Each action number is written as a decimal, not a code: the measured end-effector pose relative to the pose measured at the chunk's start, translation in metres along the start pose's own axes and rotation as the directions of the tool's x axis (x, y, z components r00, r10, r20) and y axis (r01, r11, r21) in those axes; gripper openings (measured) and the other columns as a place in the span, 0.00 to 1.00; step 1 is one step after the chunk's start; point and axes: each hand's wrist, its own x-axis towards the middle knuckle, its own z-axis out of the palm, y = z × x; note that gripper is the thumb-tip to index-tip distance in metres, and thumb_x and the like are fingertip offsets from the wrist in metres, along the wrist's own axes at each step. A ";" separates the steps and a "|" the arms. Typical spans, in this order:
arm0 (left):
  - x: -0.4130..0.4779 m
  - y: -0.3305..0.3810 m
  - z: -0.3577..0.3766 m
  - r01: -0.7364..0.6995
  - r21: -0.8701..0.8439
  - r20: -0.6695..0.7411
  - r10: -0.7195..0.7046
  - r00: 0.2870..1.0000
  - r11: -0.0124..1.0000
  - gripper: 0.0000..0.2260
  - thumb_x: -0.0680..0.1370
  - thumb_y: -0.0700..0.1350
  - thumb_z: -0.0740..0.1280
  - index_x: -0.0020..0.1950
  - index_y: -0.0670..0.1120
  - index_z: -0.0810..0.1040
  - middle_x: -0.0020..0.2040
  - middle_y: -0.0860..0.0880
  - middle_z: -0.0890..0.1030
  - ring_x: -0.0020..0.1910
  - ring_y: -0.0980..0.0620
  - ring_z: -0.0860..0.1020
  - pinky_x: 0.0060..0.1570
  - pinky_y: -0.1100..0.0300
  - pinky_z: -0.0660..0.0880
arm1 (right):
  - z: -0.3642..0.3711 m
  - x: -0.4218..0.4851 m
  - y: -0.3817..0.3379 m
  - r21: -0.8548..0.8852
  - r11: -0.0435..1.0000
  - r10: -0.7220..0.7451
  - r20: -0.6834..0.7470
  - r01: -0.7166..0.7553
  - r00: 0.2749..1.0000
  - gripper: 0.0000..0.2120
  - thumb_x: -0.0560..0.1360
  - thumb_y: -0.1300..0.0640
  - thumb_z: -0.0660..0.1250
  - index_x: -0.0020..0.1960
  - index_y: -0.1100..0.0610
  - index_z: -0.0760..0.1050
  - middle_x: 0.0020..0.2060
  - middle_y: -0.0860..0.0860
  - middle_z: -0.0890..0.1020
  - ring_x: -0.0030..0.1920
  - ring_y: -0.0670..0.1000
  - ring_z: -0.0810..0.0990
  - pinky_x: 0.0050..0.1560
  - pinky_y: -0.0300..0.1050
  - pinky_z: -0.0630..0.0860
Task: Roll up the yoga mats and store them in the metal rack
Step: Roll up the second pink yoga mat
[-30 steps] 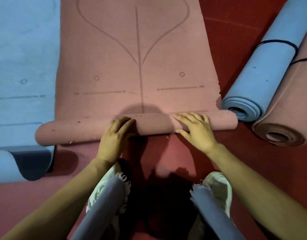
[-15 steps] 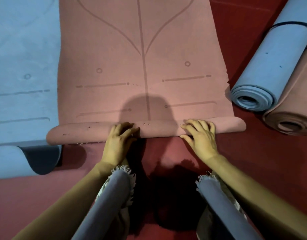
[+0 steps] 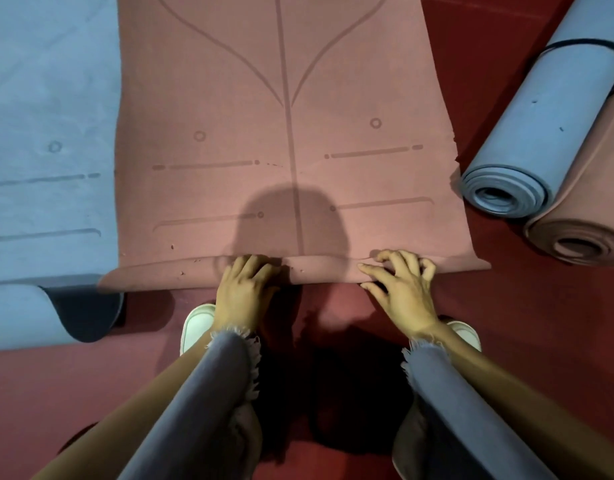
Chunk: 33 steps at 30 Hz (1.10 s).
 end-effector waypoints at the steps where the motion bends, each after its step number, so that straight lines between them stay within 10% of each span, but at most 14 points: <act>1: -0.002 0.001 0.000 -0.011 0.013 -0.013 0.011 1.000 1.000 0.14 0.68 0.49 0.63 0.47 0.45 0.82 0.44 0.47 0.81 0.45 0.49 0.69 0.42 0.57 0.64 | 0.000 -0.002 -0.001 -0.007 1.000 0.003 0.000 -0.003 1.000 0.15 0.69 0.44 0.61 0.49 0.48 0.83 0.50 0.47 0.80 0.55 0.50 0.69 0.51 0.48 0.57; 12: 0.004 -0.008 -0.022 0.347 -0.308 0.273 -0.267 0.924 0.886 0.15 0.63 0.46 0.77 0.49 0.48 0.84 0.47 0.51 0.83 0.47 0.49 0.80 0.49 0.56 0.75 | -0.002 -0.003 0.004 0.210 0.966 0.129 0.113 -0.151 0.985 0.17 0.68 0.40 0.61 0.50 0.45 0.81 0.45 0.44 0.79 0.50 0.45 0.70 0.47 0.42 0.52; 16: 0.012 -0.012 -0.023 0.563 -0.421 0.405 -0.409 0.818 0.711 0.10 0.67 0.42 0.78 0.40 0.57 0.83 0.38 0.57 0.84 0.34 0.57 0.81 0.36 0.55 0.79 | -0.004 0.012 0.012 0.270 0.933 0.173 0.241 -0.237 0.955 0.11 0.70 0.47 0.70 0.52 0.46 0.82 0.48 0.47 0.79 0.56 0.50 0.72 0.54 0.49 0.57; 19: 0.023 -0.016 -0.022 0.526 -0.410 0.337 -0.412 0.847 0.745 0.11 0.66 0.44 0.78 0.41 0.58 0.80 0.42 0.54 0.84 0.38 0.68 0.78 0.41 0.67 0.74 | -0.008 0.023 0.010 0.229 0.924 0.217 0.342 -0.305 0.914 0.10 0.74 0.48 0.68 0.55 0.45 0.81 0.49 0.46 0.74 0.59 0.51 0.68 0.56 0.50 0.57; 26: 0.035 -0.019 -0.013 0.309 -0.152 0.111 -0.294 0.949 0.939 0.06 0.68 0.48 0.74 0.41 0.47 0.85 0.42 0.49 0.78 0.43 0.45 0.76 0.42 0.52 0.71 | -0.011 0.052 -0.001 0.195 0.851 0.413 0.325 -0.487 0.851 0.10 0.70 0.49 0.72 0.46 0.46 0.72 0.44 0.44 0.74 0.57 0.51 0.69 0.54 0.50 0.58; 33: 0.019 -0.025 -0.008 -0.103 0.211 -0.006 0.107 0.994 0.972 0.15 0.75 0.51 0.59 0.46 0.48 0.84 0.42 0.48 0.79 0.43 0.48 0.68 0.41 0.55 0.61 | 0.003 0.044 -0.011 0.000 0.988 0.152 0.041 -0.153 0.987 0.05 0.69 0.55 0.71 0.45 0.51 0.83 0.43 0.50 0.78 0.48 0.55 0.70 0.50 0.49 0.61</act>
